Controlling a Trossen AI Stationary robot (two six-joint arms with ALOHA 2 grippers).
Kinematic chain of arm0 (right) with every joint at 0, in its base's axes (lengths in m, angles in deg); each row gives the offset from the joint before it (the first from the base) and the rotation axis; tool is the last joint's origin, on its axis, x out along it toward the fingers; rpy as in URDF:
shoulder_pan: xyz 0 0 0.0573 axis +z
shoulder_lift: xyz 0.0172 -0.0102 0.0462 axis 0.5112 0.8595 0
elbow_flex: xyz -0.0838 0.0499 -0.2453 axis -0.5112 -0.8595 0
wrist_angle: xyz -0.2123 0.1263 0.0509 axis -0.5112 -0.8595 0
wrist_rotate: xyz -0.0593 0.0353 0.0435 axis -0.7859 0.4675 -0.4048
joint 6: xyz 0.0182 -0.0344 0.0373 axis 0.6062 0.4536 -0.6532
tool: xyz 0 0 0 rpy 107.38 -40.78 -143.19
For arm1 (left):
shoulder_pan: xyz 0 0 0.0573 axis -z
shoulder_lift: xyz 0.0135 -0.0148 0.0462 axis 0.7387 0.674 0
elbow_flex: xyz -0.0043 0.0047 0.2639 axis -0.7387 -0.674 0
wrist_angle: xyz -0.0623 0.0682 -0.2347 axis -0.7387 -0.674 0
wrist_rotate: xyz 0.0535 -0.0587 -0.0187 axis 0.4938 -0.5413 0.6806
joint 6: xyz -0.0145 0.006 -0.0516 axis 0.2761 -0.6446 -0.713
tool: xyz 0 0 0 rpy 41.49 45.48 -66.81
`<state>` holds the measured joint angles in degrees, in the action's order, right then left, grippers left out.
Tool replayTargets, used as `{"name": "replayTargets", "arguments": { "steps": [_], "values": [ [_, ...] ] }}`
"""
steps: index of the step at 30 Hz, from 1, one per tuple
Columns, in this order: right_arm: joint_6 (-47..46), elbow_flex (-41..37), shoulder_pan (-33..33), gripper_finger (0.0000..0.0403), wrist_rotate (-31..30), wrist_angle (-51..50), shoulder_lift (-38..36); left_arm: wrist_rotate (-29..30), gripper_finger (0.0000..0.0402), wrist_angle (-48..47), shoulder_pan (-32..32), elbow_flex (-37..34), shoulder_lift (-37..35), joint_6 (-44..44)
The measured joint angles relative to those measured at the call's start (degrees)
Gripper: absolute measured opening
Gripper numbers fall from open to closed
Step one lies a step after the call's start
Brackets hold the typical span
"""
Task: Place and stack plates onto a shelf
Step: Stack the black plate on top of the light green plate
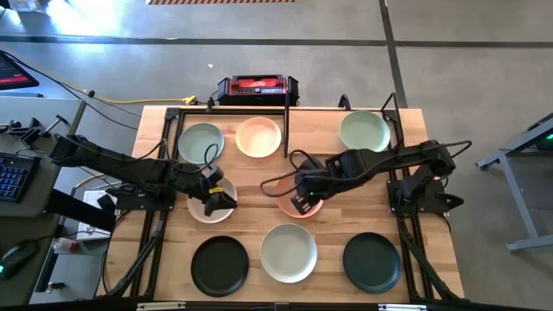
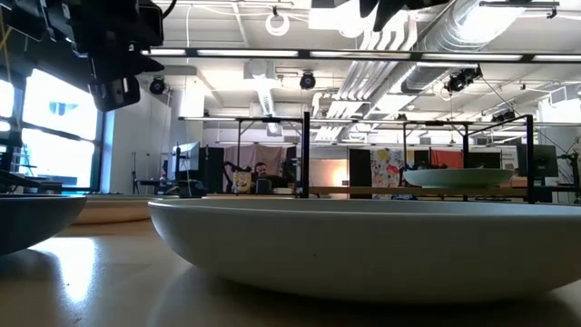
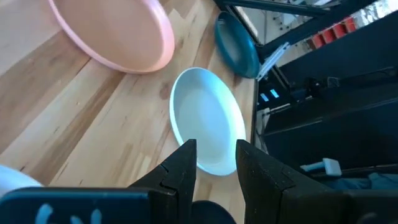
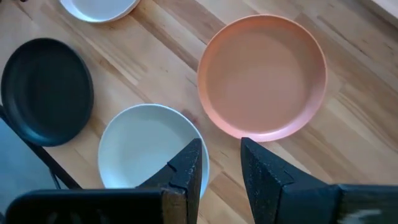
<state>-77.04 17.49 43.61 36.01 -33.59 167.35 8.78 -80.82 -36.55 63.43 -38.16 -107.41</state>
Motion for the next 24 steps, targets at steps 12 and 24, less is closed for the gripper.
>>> {"name": "replayTargets", "arguments": {
  "steps": [12,24],
  "values": [
    [4.79,0.00,1.18,0.0090,-0.42,-0.03,0.00,-1.30,0.0101,-11.61,5.38,11.44,9.83,16.71],
    [10.39,0.00,1.18,0.0090,-0.37,-0.04,0.00,-0.31,0.0101,-16.82,12.59,14.60,21.47,35.16]
  ]
}}
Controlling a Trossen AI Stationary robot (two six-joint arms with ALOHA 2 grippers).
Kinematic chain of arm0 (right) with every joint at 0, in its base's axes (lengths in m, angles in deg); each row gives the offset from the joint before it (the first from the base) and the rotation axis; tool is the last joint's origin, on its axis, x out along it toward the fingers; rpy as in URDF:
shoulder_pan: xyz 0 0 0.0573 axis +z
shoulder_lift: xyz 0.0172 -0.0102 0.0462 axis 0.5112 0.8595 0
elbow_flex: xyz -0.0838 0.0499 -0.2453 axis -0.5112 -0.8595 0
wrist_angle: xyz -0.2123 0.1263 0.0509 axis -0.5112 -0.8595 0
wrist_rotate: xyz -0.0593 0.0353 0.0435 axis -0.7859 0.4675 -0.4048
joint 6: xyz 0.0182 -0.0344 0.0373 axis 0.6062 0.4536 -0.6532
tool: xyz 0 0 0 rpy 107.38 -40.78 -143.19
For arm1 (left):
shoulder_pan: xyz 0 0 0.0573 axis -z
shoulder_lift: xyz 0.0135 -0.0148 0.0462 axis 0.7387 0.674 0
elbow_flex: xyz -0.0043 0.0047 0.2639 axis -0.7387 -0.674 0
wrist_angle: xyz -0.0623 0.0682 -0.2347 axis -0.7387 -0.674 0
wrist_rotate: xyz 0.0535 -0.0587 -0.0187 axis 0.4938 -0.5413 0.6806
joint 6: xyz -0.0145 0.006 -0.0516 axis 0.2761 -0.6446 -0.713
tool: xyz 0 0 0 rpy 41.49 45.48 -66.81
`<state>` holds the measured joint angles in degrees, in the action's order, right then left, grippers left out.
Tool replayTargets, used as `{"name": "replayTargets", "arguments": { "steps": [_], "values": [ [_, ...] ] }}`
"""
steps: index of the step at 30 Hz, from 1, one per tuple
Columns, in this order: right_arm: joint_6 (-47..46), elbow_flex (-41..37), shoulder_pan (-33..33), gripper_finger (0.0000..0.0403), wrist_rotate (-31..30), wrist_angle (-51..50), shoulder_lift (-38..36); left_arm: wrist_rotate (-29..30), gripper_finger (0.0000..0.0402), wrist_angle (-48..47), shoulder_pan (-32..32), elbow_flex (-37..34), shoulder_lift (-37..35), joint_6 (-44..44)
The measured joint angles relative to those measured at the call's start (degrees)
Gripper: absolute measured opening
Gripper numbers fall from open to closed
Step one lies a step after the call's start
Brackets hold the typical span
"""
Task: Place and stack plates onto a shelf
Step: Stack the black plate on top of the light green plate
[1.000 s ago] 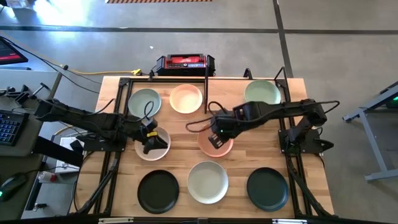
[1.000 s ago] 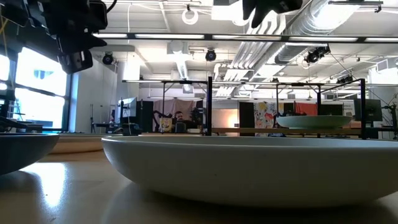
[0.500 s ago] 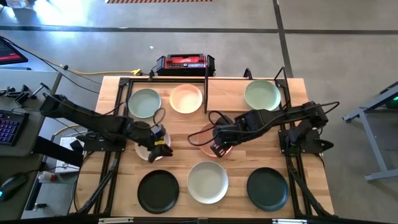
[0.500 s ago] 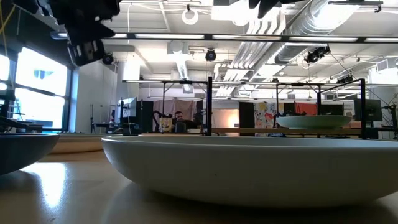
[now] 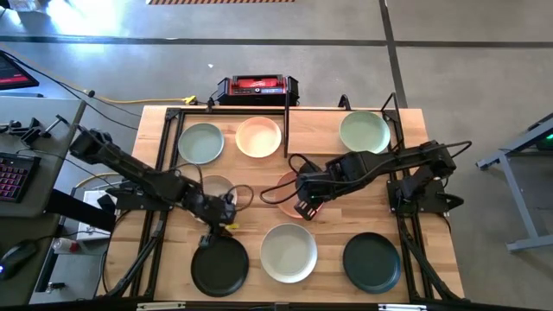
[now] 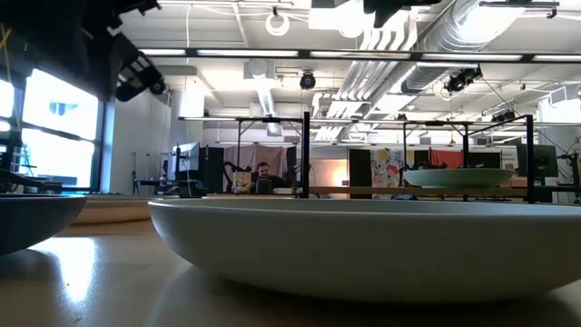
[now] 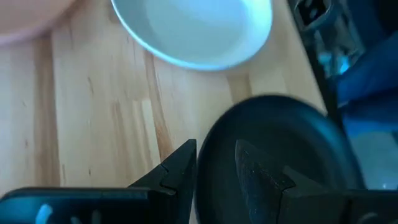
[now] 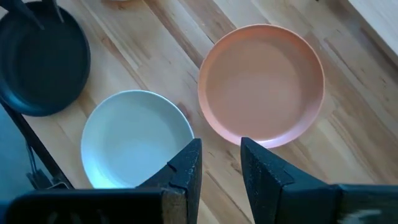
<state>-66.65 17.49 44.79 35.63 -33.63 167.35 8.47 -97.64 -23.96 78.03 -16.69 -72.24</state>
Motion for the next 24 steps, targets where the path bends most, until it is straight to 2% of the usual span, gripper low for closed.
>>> {"name": "replayTargets", "arguments": {
  "steps": [11,24],
  "values": [
    [3.36,0.00,0.00,0.0090,0.06,0.00,0.00,0.12,0.0101,0.13,2.51,0.00,7.94,-0.07],
    [4.19,0.00,0.00,0.0090,0.07,0.02,0.00,0.03,0.0101,-0.23,2.70,-0.04,11.97,-0.42]
  ]
}}
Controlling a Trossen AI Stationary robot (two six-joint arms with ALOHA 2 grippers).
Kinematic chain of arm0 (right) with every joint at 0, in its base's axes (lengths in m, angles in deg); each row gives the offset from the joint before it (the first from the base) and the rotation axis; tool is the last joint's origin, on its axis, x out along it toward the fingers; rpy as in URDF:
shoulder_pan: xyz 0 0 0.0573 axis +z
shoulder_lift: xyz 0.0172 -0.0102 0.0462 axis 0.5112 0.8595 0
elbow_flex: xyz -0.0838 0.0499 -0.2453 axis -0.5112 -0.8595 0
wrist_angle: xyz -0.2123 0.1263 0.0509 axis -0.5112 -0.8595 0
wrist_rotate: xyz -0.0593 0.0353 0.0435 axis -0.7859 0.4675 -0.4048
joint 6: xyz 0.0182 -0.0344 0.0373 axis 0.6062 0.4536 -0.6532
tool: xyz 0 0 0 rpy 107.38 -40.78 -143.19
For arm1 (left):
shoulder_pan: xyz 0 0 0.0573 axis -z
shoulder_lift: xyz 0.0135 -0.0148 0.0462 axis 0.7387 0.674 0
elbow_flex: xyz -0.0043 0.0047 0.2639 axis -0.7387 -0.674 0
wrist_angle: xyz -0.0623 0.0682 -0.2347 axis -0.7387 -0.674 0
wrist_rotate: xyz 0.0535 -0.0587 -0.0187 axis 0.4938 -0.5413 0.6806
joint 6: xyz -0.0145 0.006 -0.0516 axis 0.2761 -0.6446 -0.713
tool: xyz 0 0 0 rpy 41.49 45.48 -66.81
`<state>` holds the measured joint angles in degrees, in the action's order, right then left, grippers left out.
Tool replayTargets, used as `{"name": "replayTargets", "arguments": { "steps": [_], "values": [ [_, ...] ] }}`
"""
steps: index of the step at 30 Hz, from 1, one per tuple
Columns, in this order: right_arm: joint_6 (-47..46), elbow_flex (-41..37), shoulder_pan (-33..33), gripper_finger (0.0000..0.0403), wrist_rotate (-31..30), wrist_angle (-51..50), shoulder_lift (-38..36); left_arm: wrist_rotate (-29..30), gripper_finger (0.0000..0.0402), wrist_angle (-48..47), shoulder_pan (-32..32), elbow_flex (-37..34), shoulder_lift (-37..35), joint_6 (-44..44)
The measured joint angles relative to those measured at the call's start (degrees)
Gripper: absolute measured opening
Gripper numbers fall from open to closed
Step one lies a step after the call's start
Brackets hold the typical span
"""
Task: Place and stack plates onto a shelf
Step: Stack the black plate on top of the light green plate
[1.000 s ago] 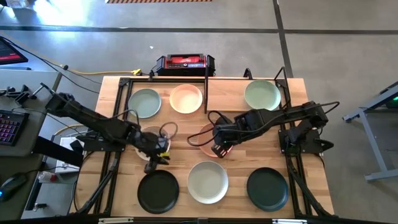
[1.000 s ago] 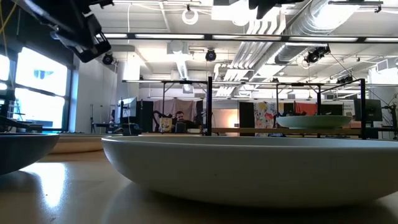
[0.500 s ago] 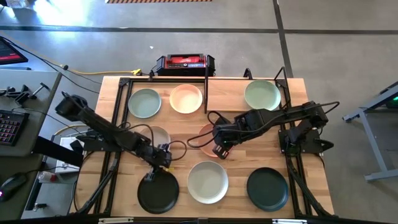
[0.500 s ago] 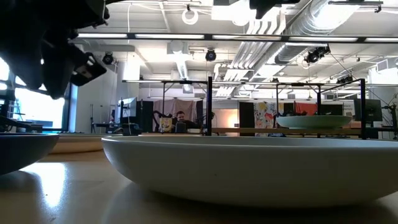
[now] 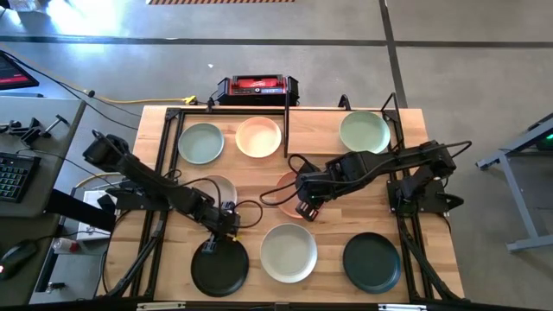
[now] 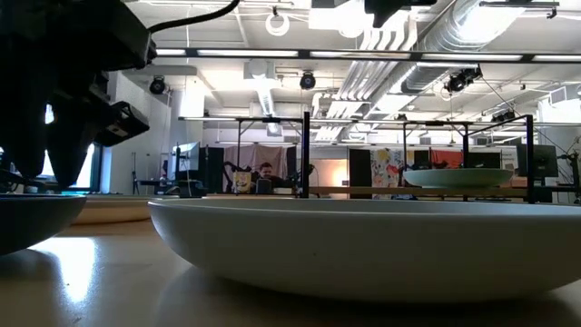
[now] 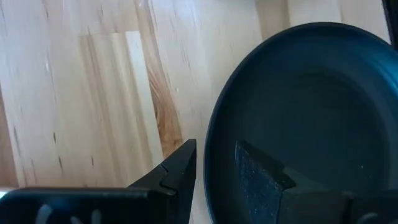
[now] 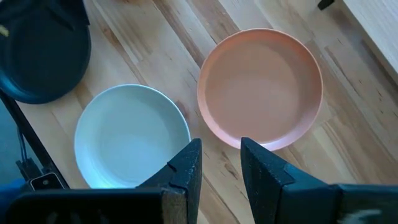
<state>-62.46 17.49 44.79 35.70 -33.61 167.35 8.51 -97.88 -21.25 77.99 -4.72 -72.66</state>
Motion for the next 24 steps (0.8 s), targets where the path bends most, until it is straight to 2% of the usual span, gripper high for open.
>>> {"name": "replayTargets", "arguments": {
  "steps": [18,24],
  "values": [
    [0.00,0.00,0.00,0.0090,0.00,0.00,0.00,0.00,0.0101,-0.20,-0.02,0.00,5.57,-0.17],
    [-0.33,0.00,0.00,0.0090,-0.01,0.02,0.00,-0.06,0.0069,-0.01,-0.02,0.00,5.19,-0.67]
  ]
}}
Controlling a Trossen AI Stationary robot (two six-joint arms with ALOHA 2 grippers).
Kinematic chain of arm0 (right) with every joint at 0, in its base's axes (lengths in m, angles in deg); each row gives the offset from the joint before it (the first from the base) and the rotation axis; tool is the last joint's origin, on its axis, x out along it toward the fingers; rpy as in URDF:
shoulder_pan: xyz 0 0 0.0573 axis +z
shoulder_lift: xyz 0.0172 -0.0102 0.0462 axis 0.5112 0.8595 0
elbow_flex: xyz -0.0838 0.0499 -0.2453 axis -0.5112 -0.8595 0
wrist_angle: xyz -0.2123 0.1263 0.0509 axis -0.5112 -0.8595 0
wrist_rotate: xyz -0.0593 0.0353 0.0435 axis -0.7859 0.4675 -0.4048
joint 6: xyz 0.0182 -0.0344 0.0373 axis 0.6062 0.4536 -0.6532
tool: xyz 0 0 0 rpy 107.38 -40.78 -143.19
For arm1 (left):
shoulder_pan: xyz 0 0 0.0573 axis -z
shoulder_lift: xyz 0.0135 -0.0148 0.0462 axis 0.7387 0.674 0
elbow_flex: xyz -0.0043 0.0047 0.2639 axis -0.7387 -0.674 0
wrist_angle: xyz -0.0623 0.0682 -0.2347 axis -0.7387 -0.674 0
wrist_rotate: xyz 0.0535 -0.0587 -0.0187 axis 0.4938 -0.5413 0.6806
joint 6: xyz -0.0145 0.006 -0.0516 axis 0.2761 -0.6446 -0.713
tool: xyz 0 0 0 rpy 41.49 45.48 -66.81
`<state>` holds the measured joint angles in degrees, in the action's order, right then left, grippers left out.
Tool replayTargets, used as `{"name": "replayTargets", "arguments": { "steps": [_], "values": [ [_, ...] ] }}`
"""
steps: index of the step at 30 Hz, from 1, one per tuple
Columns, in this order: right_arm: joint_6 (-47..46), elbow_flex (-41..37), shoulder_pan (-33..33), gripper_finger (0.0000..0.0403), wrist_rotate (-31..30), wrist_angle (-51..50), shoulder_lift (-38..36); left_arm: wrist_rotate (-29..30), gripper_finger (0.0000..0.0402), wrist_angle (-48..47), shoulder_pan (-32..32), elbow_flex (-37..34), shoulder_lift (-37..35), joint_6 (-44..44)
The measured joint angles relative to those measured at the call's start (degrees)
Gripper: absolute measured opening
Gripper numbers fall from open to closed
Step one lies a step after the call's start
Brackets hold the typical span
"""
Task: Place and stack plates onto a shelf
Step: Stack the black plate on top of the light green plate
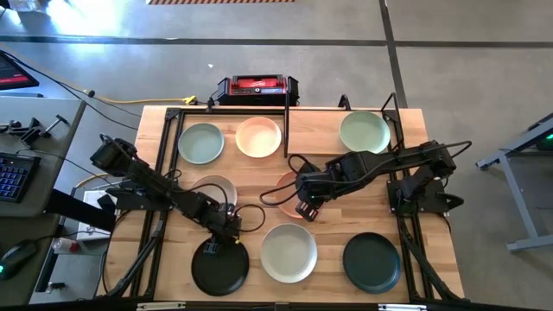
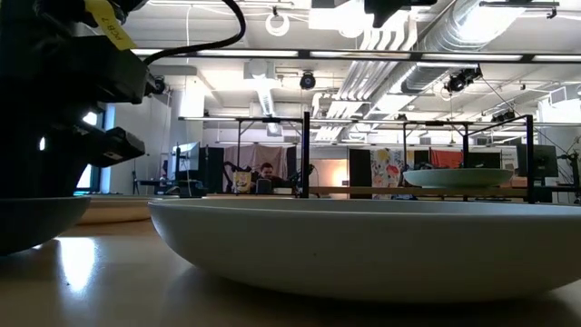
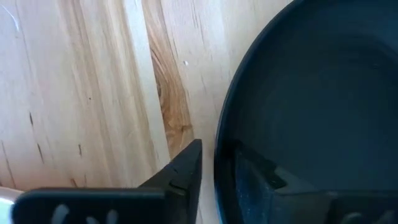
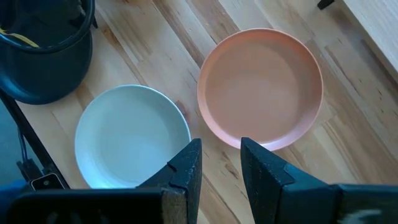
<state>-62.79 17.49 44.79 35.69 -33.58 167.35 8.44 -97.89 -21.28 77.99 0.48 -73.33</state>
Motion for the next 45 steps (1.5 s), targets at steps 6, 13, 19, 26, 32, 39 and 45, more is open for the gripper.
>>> {"name": "replayTargets", "arguments": {
  "steps": [6,13,19,26,32,39,45],
  "values": [
    [-0.77,0.00,0.00,0.0090,0.01,0.02,0.00,-1.19,0.0011,0.03,-0.07,0.02,-0.07,-1.52],
    [-1.35,0.00,-0.01,0.0090,0.14,0.15,0.00,-2.76,0.0004,-0.83,-0.02,0.02,-2.81,-3.05],
    [-1.03,0.00,0.06,0.0090,0.76,0.22,0.00,1.64,0.0002,-4.90,-0.09,-0.07,-8.38,-4.25],
    [-0.07,0.00,0.37,0.0102,0.31,0.46,0.02,8.60,0.0002,-10.81,-0.09,-0.07,-16.90,-7.15],
    [-0.12,0.00,0.37,0.0135,-2.59,1.72,0.07,16.85,0.0002,-14.37,-0.55,1.29,-23.27,-12.28],
    [-0.04,0.00,0.20,0.0145,-6.98,6.66,0.07,31.33,0.0001,-21.35,-3.35,8.50,-24.72,-15.83],
    [2.11,0.00,0.11,0.0145,-14.36,9.53,0.07,37.07,0.0001,-24.60,-7.61,12.55,-24.53,-15.38]
  ]
}}
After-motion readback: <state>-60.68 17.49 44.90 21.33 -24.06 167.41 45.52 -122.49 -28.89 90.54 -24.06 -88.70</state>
